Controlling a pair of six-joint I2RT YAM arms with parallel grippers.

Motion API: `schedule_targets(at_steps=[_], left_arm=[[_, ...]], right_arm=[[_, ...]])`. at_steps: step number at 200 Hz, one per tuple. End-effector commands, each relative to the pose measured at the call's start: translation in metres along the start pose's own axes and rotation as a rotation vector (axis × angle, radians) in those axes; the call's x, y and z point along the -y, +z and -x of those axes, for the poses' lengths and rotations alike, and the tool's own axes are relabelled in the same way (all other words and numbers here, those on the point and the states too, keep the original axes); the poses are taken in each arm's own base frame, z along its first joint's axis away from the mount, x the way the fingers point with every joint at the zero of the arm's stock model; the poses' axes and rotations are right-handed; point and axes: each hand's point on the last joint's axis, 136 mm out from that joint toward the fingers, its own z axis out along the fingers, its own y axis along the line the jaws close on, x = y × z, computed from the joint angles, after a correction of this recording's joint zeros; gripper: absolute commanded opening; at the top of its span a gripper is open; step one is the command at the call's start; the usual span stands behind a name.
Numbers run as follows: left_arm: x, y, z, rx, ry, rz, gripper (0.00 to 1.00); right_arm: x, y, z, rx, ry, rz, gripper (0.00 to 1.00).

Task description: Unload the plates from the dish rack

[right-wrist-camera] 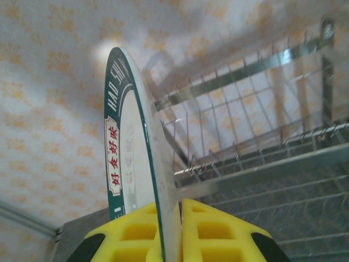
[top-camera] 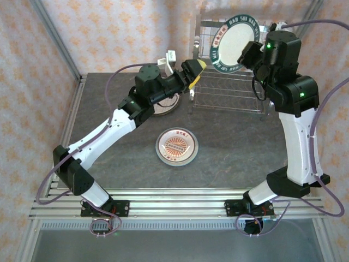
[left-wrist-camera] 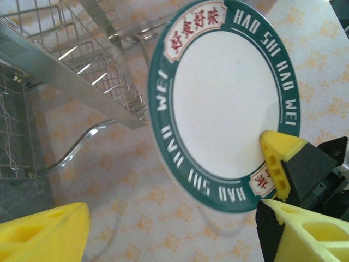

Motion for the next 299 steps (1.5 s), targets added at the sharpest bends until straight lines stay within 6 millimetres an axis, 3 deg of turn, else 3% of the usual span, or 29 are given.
schedule_targets(at_steps=[1, 134, 196, 231, 263, 299], left_arm=[[0.025, 0.004, -0.002, -0.03, -0.022, -0.077, 0.76], [0.006, 0.005, -0.003, -0.016, -0.047, -0.025, 0.54], [0.003, 0.0, -0.004, -0.007, -0.053, -0.018, 0.26], [0.003, -0.005, -0.005, -0.007, -0.059, -0.021, 0.0], [0.001, -0.01, -0.007, -0.005, -0.062, -0.011, 0.0], [0.005, -0.019, -0.008, -0.02, -0.053, -0.009, 0.0]], right_arm=[[-0.016, -0.014, -0.001, -0.033, 0.13, 0.121, 0.0], [-0.022, -0.008, -0.039, -0.177, 0.296, 0.228, 0.0], [-0.026, -0.005, -0.058, -0.248, 0.345, 0.266, 0.0], [-0.022, -0.004, -0.07, -0.284, 0.351, 0.256, 0.0], [-0.018, -0.007, -0.076, -0.3, 0.329, 0.248, 0.0], [-0.01, -0.013, -0.08, -0.307, 0.221, 0.22, 0.51]])
